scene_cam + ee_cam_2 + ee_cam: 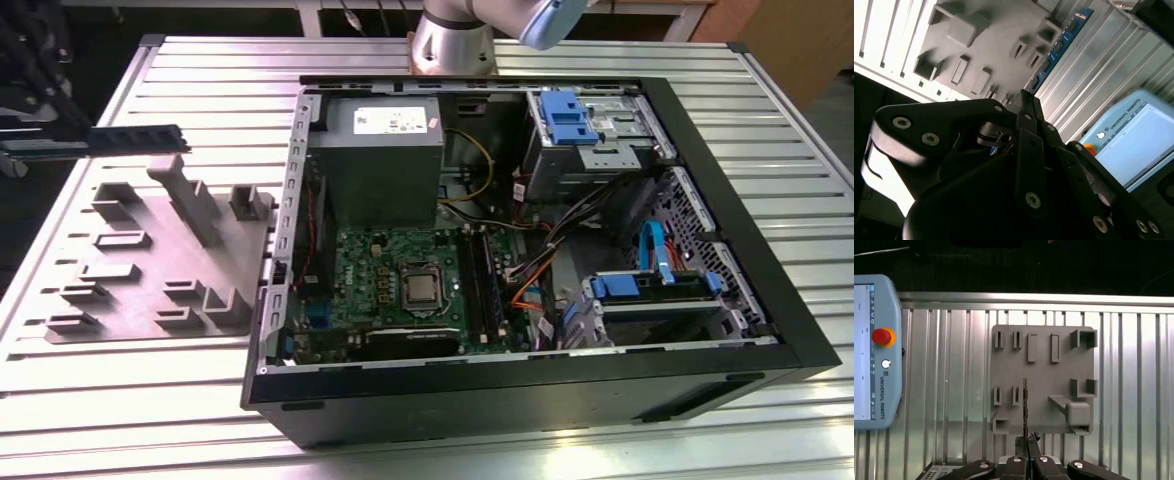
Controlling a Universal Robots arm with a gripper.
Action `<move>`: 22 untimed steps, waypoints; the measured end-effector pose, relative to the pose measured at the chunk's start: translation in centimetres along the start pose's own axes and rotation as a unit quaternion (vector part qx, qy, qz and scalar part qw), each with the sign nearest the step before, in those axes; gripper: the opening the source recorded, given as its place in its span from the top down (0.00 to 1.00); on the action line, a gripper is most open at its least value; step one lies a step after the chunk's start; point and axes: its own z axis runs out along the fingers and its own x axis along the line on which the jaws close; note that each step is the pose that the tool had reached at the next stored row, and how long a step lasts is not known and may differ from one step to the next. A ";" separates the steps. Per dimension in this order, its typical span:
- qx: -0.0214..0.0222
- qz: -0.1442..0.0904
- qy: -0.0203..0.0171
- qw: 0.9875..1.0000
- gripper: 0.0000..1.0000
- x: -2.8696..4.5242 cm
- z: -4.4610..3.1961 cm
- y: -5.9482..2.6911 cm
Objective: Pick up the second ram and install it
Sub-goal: 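Pick up the second ram and move it above second insertion slot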
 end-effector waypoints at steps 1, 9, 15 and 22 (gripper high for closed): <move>0.000 0.000 0.000 1.000 0.88 0.00 -0.02 -0.45; -0.001 0.000 -0.001 1.000 0.88 0.02 -0.12 -4.09; -0.002 0.000 -0.001 1.000 0.88 0.03 -0.19 -6.81; -0.003 0.000 -0.001 1.000 0.88 0.04 -0.27 -10.00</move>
